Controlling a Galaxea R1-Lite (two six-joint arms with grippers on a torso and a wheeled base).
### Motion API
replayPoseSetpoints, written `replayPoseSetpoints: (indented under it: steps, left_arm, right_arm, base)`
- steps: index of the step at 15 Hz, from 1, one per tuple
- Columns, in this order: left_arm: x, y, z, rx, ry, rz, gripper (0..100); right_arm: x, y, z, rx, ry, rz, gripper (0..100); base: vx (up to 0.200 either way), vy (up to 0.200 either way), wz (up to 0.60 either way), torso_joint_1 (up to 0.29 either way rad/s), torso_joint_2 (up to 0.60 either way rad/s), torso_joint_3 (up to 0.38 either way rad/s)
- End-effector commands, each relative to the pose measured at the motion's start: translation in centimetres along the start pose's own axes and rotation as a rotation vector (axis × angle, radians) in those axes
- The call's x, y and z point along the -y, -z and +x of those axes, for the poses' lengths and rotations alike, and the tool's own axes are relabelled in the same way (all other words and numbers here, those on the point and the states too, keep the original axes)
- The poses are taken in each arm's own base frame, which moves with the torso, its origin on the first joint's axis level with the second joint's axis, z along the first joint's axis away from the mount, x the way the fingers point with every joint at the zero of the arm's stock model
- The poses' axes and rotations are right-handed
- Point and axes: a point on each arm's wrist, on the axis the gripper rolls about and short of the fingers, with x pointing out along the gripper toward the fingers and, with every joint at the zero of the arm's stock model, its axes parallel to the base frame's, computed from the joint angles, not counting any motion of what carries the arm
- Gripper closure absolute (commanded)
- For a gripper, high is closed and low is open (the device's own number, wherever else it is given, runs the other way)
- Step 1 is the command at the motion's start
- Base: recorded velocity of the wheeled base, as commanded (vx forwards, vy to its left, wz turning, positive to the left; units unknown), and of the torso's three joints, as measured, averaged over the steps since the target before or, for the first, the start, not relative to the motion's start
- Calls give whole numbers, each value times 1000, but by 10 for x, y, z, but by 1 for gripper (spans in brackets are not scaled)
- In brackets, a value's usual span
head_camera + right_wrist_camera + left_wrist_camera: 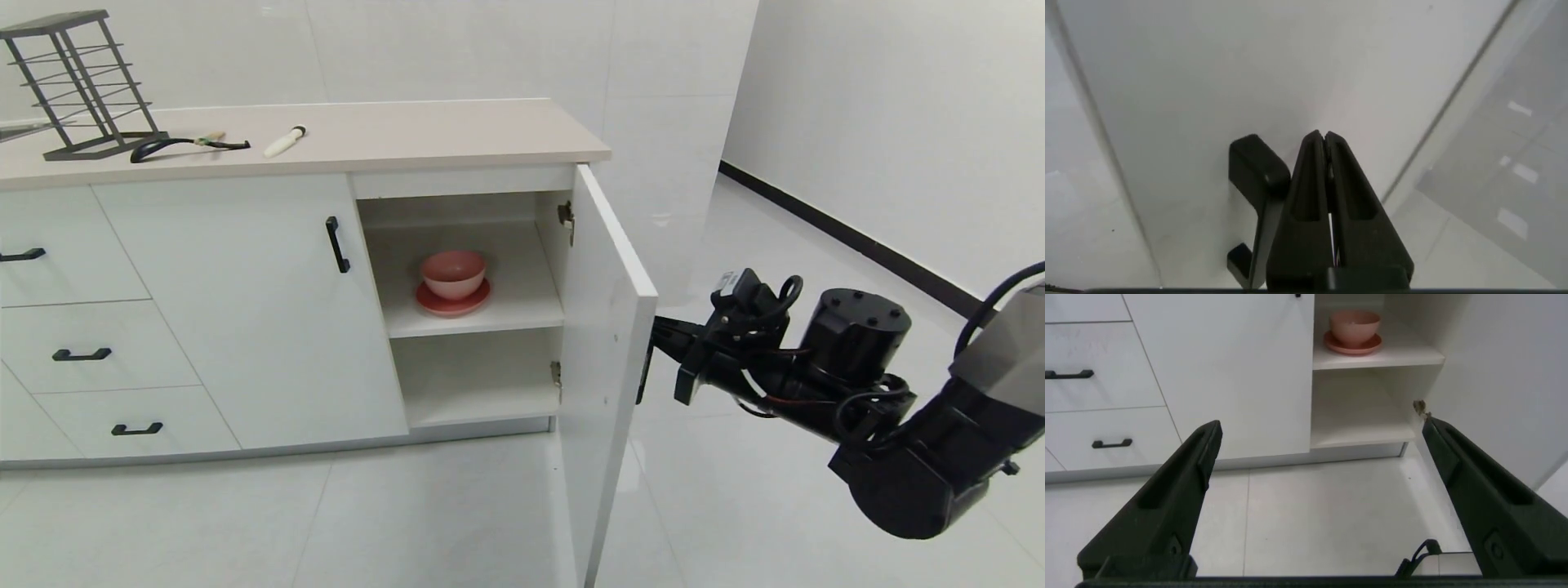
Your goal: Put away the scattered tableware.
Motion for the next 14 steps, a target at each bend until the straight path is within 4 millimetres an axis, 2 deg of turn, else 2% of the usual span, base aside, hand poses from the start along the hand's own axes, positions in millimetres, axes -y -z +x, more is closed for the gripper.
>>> replayPoseSetpoints:
  steps: [1,2,7,14]
  left_arm:
    - [0,0,0,-2,0,0,0]
    - [0,0,0,-2,0,-2,0]
    - [0,0,0,-2,0,-2,0]
    - [0,0,0,-2,0,-2,0]
  right_arm:
    - [-9,-1,15,20,-27,-6,100]
    - [-14,0,28,36,-54,-11,100]
    - [-27,-4,59,102,-102,-33,100]
    - [-21,18,105,155,-106,-55,100]
  base:
    - [0,0,0,0,0,0]
    - [0,0,0,0,0,0]
    - [0,0,0,0,0,0]
    - [0,0,0,0,0,0]
